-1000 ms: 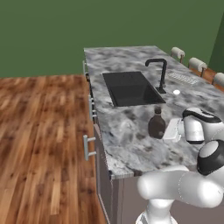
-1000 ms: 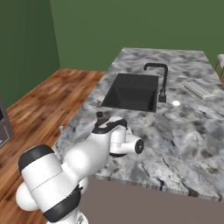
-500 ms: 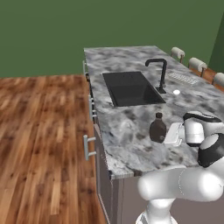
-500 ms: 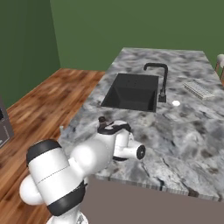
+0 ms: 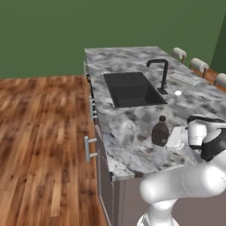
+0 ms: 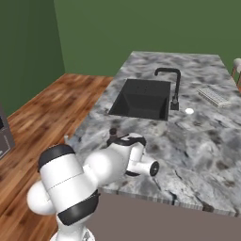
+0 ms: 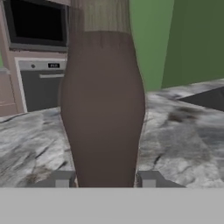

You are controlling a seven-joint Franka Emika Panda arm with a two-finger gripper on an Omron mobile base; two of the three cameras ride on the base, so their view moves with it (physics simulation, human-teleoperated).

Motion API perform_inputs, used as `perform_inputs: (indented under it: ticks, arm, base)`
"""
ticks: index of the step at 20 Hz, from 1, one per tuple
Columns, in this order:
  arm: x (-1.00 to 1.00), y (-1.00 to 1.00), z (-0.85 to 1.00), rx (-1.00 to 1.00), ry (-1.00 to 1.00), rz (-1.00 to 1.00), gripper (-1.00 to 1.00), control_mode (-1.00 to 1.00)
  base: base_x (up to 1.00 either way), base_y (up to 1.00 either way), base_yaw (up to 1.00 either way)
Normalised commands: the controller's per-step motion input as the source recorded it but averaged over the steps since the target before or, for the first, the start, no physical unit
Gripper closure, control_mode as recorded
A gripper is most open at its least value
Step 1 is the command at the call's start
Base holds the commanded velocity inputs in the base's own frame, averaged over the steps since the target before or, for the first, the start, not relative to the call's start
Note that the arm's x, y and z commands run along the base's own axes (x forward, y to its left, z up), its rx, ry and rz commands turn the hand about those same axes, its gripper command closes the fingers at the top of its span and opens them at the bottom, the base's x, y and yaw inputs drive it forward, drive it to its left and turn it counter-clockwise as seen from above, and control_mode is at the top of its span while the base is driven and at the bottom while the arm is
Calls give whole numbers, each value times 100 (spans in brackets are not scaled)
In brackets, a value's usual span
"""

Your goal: Move the syrup bottle and shaker from the cabinet to the dining counter.

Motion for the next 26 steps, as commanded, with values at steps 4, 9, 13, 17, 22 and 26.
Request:
perform_inputs:
  ticks: [4,9,13,17,22,26]
  arm:
    - [0,-9,-24,3,0,0,100,-100]
    - [0,-2,-22,1,0,0,100,-100]
    - [-6,0,-14,0,-2,0,100,-100]
    - [-5,0,-5,0,0,0,100,-100]
    - [-10,0,0,0,-1,0,100,-100]
    - [-11,0,0,0,-1,0,100,-100]
  base:
    - [0,0,0]
    - [0,0,0]
    - [0,0,0]
    - [0,0,0]
    - [0,0,0]
    - [0,0,0]
